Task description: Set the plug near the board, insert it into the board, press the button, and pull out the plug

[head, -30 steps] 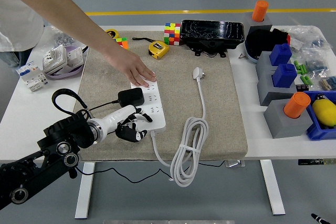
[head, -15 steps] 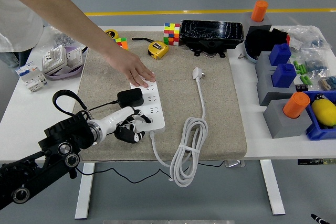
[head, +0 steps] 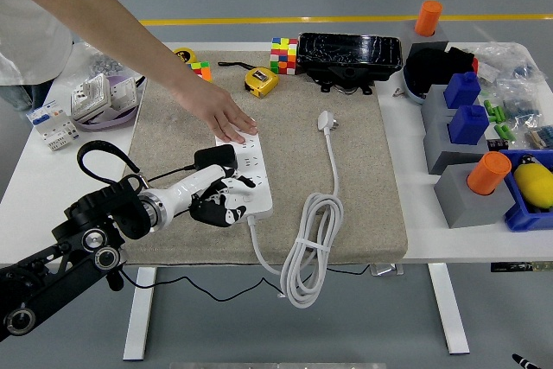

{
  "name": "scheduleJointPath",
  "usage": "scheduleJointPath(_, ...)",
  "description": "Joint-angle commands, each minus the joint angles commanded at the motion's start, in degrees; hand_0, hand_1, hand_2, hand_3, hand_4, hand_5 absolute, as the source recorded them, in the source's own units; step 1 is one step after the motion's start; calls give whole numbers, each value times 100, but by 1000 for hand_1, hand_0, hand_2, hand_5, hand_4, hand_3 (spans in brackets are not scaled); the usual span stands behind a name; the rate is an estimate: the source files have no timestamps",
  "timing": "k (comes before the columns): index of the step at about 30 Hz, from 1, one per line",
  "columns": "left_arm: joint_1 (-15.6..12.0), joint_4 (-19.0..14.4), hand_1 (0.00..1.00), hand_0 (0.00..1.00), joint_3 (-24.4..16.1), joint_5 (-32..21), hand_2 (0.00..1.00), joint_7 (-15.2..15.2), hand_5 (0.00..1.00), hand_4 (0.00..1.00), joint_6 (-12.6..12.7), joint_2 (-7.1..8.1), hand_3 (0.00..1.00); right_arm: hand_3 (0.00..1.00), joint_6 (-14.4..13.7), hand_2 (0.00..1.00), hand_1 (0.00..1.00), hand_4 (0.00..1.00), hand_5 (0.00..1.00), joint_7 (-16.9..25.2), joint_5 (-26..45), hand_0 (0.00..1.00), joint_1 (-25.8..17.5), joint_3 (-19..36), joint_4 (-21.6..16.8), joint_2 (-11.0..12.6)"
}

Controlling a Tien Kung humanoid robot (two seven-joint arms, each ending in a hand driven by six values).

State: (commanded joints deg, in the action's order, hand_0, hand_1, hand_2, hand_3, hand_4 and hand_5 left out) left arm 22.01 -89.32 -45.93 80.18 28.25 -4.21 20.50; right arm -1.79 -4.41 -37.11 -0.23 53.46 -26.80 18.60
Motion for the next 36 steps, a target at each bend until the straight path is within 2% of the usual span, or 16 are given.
scheduleJointPath(2,-50,20,45,103,-5,18,145,-187,38,675,169,4,619,586,-2,655,671,926,526,2,0,668,-19,15,0,-10)
scheduleJointPath(3,-67,27,78,163,-7,17,176,-272,124,732,252,6,577,586,-2,654,671,926,525,3,-1,667,-24,20,0,-15)
scheduleJointPath(8,-129,85,78,163,-60,-34,176,-821,124,732,812,25,577,586,-1,654,671,926,525,3,-4,667,-24,47,6,-38)
scheduleJointPath(9,-133,93,111,199,-67,-40,214,-862,144,728,856,28,560,586,-1,654,672,926,525,3,-5,666,-25,47,6,-39)
scheduleJointPath(14,-176,126,111,199,-129,-37,214,-1061,144,728,1081,37,560,586,-3,654,672,926,525,2,-7,666,-48,76,11,-47)
scheduleJointPath(15,-181,130,159,219,-152,-29,246,-1100,157,722,1125,34,556,586,-3,654,671,927,525,2,-8,667,-47,81,9,-48)
scheduleJointPath(16,-185,132,159,219,-172,-25,246,-1128,157,722,1160,33,556,586,-3,654,671,927,525,3,-8,667,-47,84,7,-51)
scheduleJointPath(21,-210,114,167,222,-258,-6,253,-1221,165,722,1266,37,555,586,-2,654,672,926,525,4,-9,666,-57,90,0,-62)
scheduleJointPath(32,-229,52,156,212,-385,74,242,-1110,166,720,1230,51,558,586,2,653,671,926,524,2,-24,666,-74,114,-1,-77)
scheduleJointPath(33,-234,49,112,180,-400,85,206,-1102,169,723,1230,51,558,586,2,654,671,926,525,0,-25,666,-77,117,2,-79)
scheduleJointPath(36,-236,46,112,180,-427,94,206,-1075,169,723,1220,61,558,586,2,654,671,926,525,0,-29,666,-81,137,10,-80)
